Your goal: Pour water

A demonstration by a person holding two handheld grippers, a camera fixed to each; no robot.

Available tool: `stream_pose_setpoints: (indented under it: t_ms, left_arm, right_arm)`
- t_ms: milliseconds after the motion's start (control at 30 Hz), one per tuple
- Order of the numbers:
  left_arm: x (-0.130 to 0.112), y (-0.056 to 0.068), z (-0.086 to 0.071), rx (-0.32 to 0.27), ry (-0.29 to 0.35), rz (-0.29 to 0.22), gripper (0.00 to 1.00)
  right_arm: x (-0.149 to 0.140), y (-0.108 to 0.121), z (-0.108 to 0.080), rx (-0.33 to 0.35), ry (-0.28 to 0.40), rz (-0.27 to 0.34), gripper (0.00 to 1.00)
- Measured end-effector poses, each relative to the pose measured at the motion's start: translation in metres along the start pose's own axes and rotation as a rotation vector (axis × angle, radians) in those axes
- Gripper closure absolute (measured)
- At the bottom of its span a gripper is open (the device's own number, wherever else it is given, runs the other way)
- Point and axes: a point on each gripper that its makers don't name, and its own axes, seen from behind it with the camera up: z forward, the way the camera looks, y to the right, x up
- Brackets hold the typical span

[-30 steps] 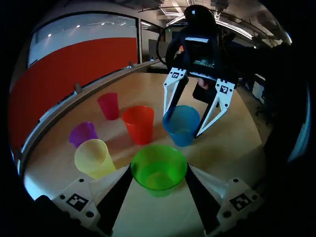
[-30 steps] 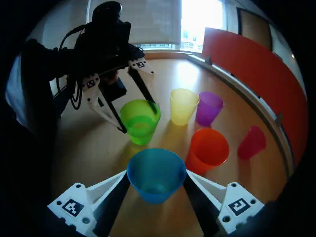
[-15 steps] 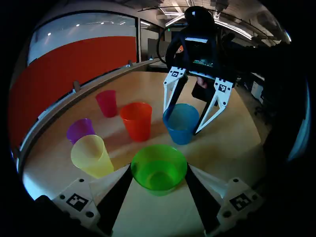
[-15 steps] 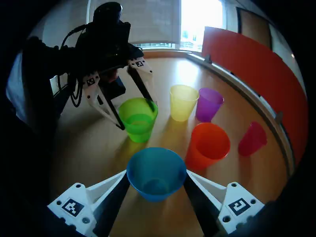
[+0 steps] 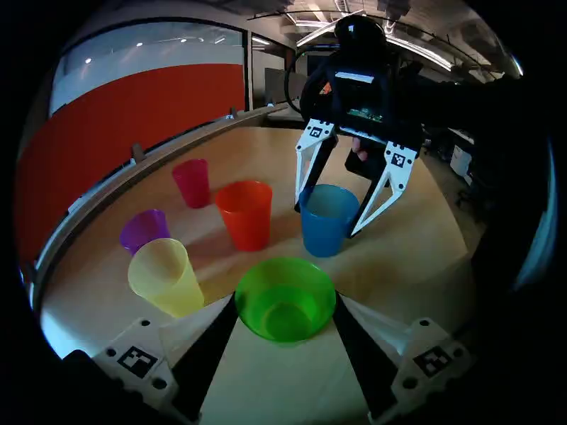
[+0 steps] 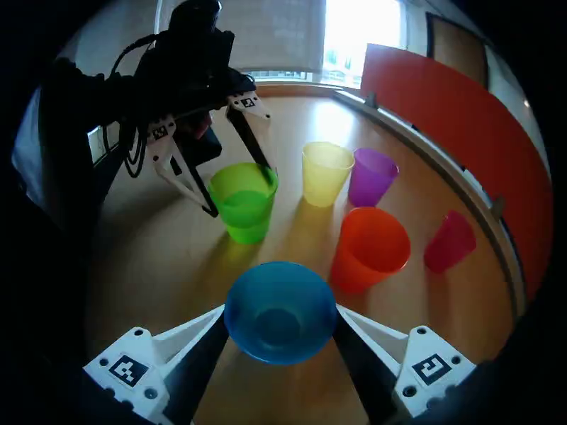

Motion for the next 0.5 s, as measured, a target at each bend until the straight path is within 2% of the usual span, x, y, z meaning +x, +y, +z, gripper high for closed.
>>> stream_pose_setpoints:
  t_ms: [133, 300, 500]
  left_arm:
    - [-0.007, 0.002, 0.002, -0.004, -0.024, 0.004, 0.07]
    - [-0.010, 0.002, 0.004, 0.001, -0.037, 0.022, 0.07]
    - [-0.015, 0.003, 0.005, -0.003, -0.055, 0.009, 0.07]
  right_arm:
    - [-0.002, -0.002, 0.001, 0.005, 0.001, 0.004, 0.00]
    - [-0.006, -0.003, 0.001, 0.005, -0.004, 0.011, 0.00]
    - [-0.012, -0.004, 0.001, -0.001, -0.011, 0.012, 0.00]
